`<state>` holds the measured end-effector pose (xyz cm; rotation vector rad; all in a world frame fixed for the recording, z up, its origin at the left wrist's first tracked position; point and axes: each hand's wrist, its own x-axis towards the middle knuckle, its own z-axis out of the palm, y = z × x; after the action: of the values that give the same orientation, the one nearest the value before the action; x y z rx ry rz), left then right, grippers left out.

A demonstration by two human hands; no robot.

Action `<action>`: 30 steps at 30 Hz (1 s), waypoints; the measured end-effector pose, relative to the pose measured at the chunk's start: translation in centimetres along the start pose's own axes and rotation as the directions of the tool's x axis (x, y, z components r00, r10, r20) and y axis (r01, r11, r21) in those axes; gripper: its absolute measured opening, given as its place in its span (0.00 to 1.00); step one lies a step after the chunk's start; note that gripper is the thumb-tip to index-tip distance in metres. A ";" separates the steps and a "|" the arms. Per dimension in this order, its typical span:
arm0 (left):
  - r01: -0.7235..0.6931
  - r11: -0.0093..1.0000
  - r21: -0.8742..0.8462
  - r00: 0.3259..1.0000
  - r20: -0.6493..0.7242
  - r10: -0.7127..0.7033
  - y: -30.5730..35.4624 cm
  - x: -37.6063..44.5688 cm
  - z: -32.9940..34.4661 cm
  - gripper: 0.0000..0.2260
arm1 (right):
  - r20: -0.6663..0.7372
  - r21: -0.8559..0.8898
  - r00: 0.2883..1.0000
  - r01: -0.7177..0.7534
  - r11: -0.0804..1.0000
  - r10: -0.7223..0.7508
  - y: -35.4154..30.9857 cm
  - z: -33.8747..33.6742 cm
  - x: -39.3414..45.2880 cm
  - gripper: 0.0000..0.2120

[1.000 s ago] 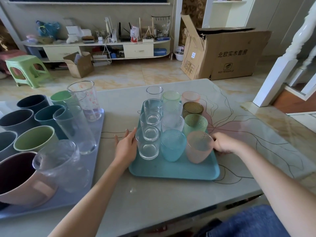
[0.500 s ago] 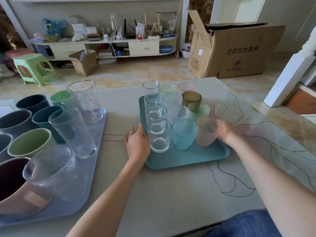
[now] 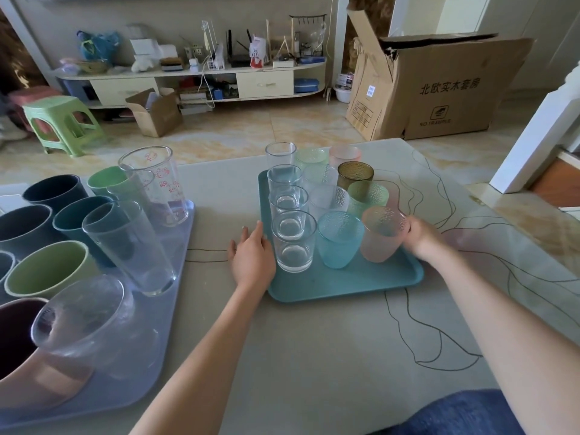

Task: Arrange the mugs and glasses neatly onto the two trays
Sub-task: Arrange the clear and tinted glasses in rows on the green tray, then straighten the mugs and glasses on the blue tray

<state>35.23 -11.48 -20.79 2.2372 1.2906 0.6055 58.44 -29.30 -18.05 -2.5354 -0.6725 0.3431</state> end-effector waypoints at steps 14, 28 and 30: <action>-0.039 0.997 -0.065 0.986 0.157 0.049 -1.2 -6.4 -2.9 0.20 | 0.296 0.102 0.953 -0.095 0.990 0.061 -0.2 -4.4 -7.3 0.13; -0.237 0.971 0.039 0.940 0.261 0.220 -1.3 -12.0 -14.3 0.17 | 0.176 0.120 0.982 -0.097 0.988 0.075 -7.5 -4.5 -19.0 0.10; -0.236 0.971 -0.037 0.941 0.240 0.237 -1.9 -12.0 -16.9 0.14 | 0.164 0.152 0.985 0.021 0.988 -0.046 -10.1 -3.3 -20.1 0.11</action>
<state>18.54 -18.02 -10.24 2.3926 0.9055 0.4006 38.57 -33.36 -7.77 -2.3678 -0.7232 0.5773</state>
